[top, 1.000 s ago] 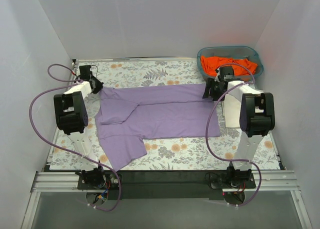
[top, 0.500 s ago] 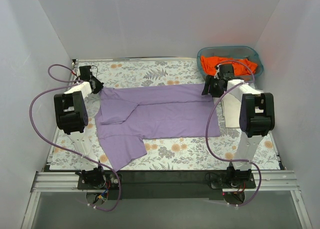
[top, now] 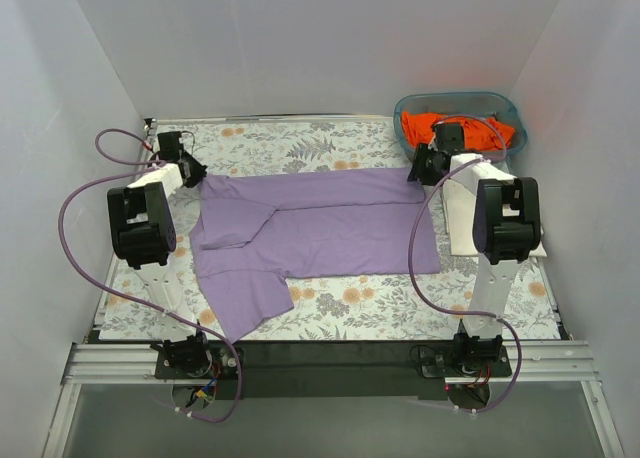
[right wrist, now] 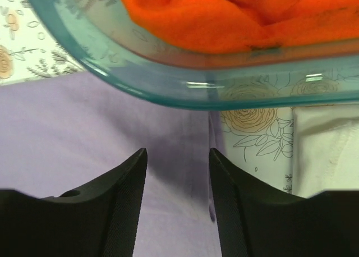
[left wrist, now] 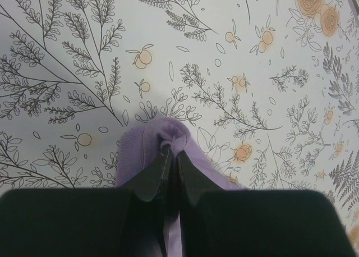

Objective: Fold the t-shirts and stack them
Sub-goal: Fold the tshirt

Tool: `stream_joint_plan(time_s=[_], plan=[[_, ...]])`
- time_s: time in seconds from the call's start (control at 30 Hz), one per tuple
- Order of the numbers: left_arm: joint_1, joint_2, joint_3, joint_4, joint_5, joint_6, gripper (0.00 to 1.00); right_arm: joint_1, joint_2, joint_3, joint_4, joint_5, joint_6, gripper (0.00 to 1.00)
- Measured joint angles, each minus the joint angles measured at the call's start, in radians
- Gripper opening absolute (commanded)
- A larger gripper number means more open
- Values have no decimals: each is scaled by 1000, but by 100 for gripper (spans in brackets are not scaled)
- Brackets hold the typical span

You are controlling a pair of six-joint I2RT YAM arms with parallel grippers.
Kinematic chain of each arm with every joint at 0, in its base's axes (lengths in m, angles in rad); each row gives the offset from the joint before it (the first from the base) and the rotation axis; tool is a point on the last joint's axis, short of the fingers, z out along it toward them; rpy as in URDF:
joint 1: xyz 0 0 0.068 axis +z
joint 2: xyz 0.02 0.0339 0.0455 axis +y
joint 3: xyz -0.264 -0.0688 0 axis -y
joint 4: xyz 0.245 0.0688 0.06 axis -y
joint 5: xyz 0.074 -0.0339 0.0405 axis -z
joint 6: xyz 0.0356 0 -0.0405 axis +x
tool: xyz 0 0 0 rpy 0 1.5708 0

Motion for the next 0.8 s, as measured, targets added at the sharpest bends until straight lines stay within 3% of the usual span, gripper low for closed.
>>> stream_joint_plan(time_s=[0.07, 0.17, 0.2, 0.23, 0.6, 0.73, 0.8], plan=[[2, 0, 0, 0, 3, 0, 7, 0, 15, -1, 0, 10, 0, 37], [5, 0, -3, 1, 4, -2, 7, 0, 20, -24, 11, 22, -2, 18], [6, 0, -9, 6, 4, -3, 7, 0, 20, -33, 13, 29, 0, 5], [9, 0, -15, 8, 4, -5, 6, 0, 19, -42, 21, 36, -3, 1], [82, -24, -89, 25, 34, -84, 3, -11, -43, -148, 90, 91, 37, 1], [85, -62, -126, 60, 39, -106, 11, -21, -48, -151, 76, 103, 36, 1], [89, -63, -126, 88, 53, -107, 22, -28, -48, -152, 68, 104, 34, 1]])
